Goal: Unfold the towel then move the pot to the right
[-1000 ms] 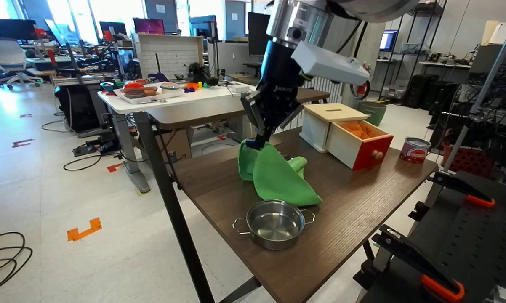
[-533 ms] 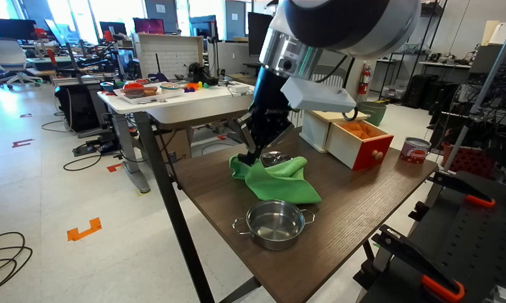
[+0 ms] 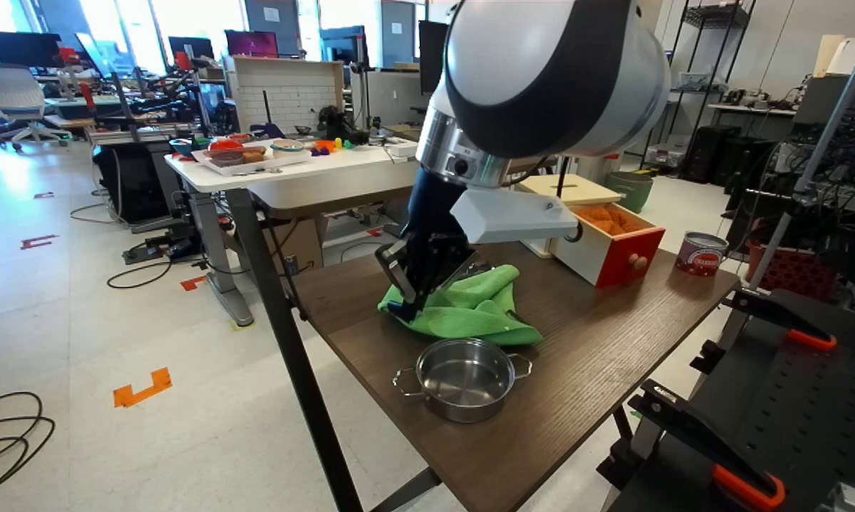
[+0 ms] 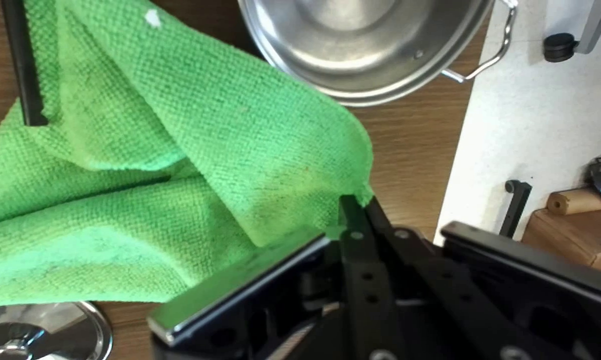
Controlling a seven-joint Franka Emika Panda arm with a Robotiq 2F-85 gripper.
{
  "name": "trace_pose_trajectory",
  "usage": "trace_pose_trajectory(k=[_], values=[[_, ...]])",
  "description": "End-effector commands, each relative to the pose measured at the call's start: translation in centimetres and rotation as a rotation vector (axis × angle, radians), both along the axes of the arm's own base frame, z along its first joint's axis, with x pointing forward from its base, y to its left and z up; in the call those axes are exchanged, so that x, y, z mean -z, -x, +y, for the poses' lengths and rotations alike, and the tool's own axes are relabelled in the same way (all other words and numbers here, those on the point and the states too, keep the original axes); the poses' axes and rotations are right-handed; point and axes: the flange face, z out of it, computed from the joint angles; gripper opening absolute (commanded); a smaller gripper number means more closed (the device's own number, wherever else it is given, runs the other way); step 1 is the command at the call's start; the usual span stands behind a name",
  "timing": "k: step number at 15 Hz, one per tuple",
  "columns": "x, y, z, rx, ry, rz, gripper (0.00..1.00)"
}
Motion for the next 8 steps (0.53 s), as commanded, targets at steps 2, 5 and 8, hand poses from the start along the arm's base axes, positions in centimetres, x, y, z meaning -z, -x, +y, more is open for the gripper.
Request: trace_pose_trajectory(k=[2,5,8], values=[[0.7,-1.1,1.3,-0.01,0.001,-0.005,0.28],[0.5,-1.3,1.4,-0.013,-0.001,-0.006,0.42],[-0.5,-0.9,1.0,-0.019,0.001,-0.015,0.65]])
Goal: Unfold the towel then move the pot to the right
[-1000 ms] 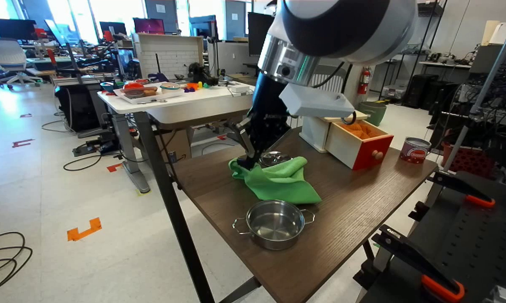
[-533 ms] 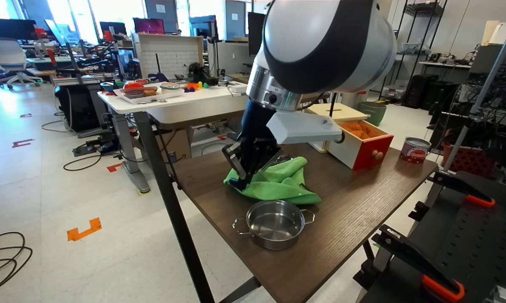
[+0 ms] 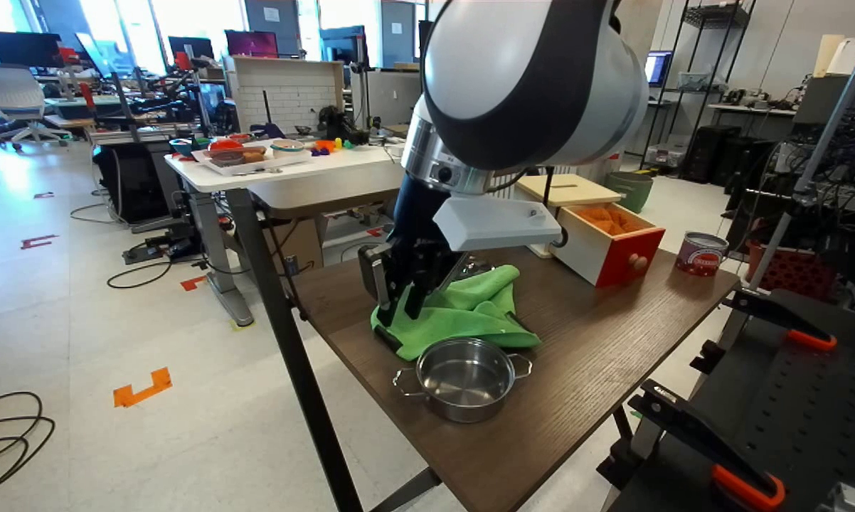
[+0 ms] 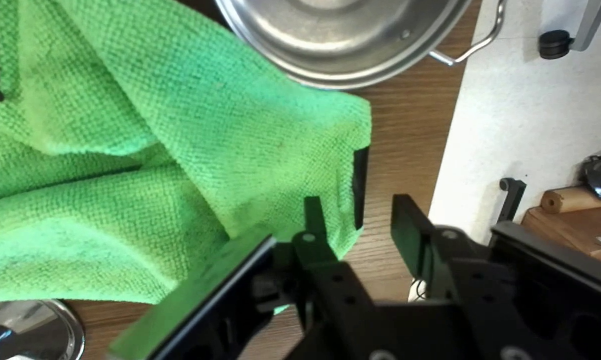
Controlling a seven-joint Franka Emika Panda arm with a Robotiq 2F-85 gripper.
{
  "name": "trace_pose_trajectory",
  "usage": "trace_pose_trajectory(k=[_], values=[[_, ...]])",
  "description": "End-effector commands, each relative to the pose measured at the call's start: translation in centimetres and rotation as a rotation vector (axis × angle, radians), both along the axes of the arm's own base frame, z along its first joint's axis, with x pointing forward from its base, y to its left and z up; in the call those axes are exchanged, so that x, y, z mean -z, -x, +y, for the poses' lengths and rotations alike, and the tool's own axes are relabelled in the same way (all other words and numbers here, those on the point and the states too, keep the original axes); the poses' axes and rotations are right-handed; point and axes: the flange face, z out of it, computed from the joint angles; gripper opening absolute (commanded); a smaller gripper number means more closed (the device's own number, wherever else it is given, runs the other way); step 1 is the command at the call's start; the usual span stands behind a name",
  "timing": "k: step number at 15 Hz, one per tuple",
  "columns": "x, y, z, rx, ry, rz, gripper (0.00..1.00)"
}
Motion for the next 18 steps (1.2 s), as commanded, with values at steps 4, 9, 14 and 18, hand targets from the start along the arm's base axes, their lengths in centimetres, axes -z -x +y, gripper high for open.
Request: trace_pose_trajectory(k=[4,9,14,18], values=[[-2.6,1.7,-1.1,-0.03,0.018,0.06,0.93],[-4.6,5.9,-5.4,-0.064,0.068,0.231,1.0],[-5.4,9.1,-8.5,-0.078,0.106,0.268,1.0],[-4.2,11.1,-8.2,-0.081,0.112,0.231,1.0]])
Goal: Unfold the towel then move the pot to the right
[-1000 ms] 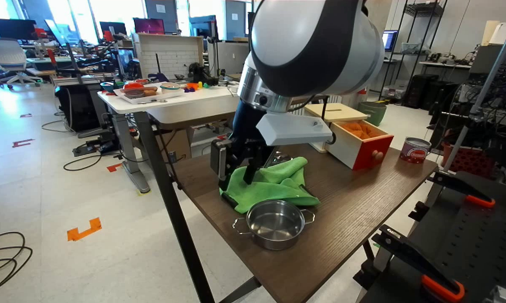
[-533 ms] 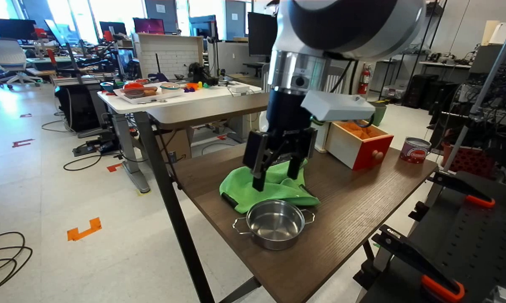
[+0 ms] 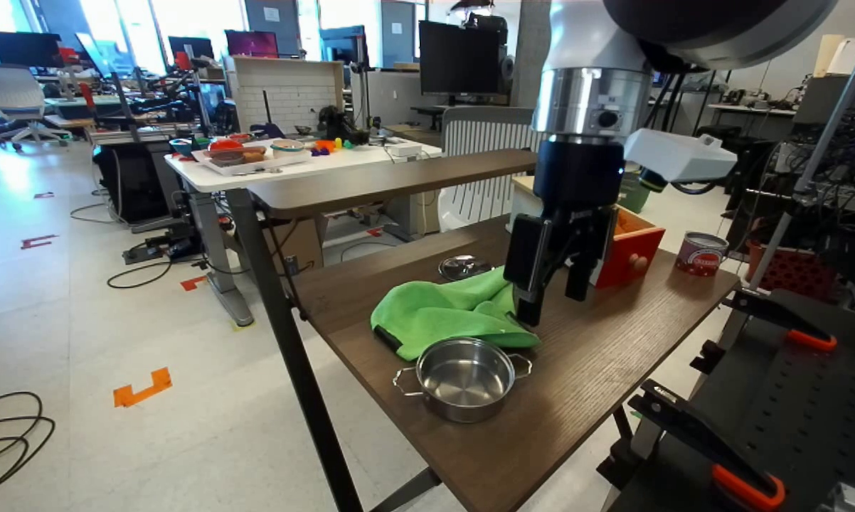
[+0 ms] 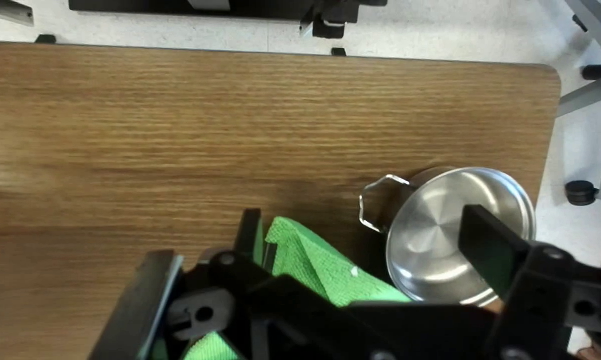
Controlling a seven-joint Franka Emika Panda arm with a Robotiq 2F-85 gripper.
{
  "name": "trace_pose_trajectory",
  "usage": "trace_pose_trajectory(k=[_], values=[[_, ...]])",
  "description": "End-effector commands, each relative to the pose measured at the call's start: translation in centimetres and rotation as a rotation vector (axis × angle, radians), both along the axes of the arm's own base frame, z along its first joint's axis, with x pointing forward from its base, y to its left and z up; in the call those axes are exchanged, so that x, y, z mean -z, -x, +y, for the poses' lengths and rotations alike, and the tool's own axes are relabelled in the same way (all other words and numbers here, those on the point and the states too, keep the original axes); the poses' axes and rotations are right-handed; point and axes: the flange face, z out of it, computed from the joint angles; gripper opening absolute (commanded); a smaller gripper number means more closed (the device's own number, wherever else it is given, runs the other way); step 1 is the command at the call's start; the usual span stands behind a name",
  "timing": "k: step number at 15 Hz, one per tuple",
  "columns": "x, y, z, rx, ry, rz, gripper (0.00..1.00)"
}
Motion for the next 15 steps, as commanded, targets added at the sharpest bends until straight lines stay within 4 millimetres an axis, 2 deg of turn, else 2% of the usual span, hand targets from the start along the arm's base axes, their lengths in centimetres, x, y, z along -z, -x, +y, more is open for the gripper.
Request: trace_pose_trajectory(k=[1,15], values=[[0.5,1.6,0.4,-0.013,0.009,-0.049,1.0],[4.6,2.7,4.9,0.01,-0.006,-0.07,1.0]])
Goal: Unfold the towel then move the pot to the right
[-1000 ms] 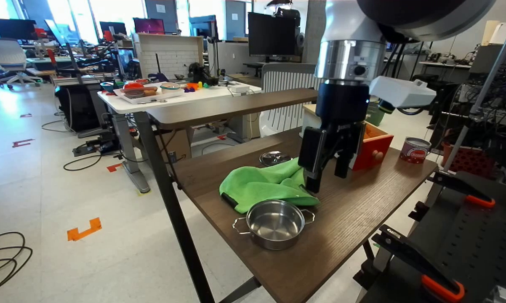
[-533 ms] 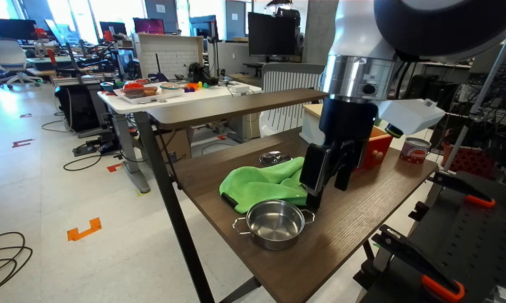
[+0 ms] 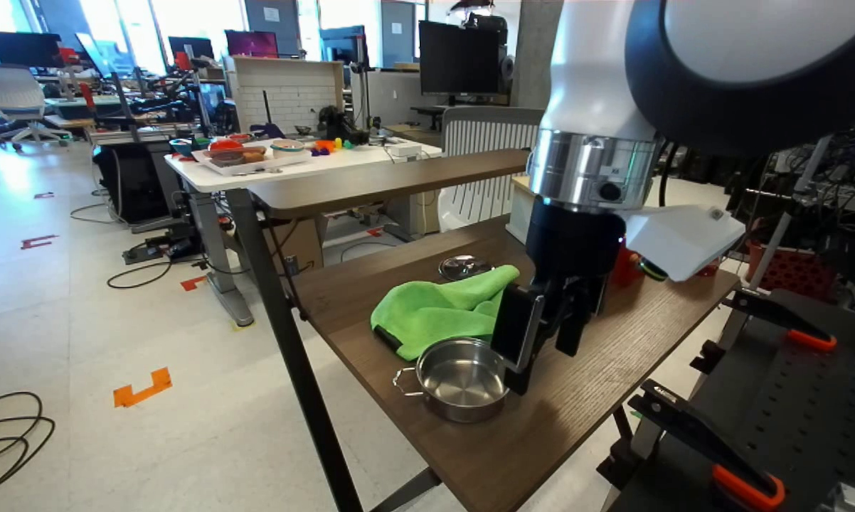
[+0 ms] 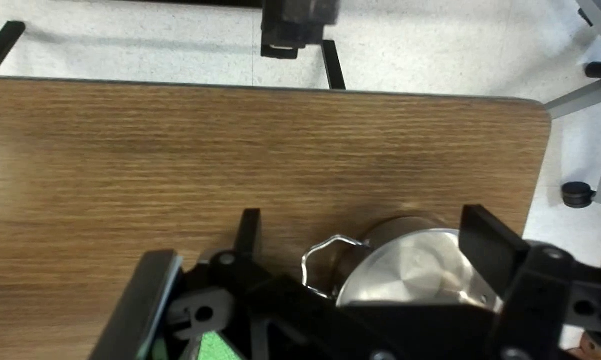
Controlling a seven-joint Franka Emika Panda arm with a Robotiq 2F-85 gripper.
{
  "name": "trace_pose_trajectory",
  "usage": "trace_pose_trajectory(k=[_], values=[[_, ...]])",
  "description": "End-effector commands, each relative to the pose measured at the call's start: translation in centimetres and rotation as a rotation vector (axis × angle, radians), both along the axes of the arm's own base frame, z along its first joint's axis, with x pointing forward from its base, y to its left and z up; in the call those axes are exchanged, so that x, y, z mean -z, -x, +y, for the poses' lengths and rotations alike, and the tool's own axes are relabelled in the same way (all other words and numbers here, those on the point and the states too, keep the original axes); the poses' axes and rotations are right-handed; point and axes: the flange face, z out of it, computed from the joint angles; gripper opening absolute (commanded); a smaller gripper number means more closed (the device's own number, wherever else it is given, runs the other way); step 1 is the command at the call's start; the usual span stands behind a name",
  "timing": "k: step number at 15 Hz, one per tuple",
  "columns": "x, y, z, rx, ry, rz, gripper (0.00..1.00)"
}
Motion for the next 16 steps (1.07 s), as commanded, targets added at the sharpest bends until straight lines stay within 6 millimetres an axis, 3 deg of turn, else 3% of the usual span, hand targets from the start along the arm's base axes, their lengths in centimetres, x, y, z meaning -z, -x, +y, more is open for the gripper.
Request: trace_pose_trajectory(k=[1,9,16], values=[[0.9,-0.4,1.1,0.033,-0.008,-0.021,1.0],[0.1,-2.7,1.3,0.068,-0.019,-0.049,1.0],[1.1,-3.1,1.8,0.052,-0.016,-0.041,1.0]])
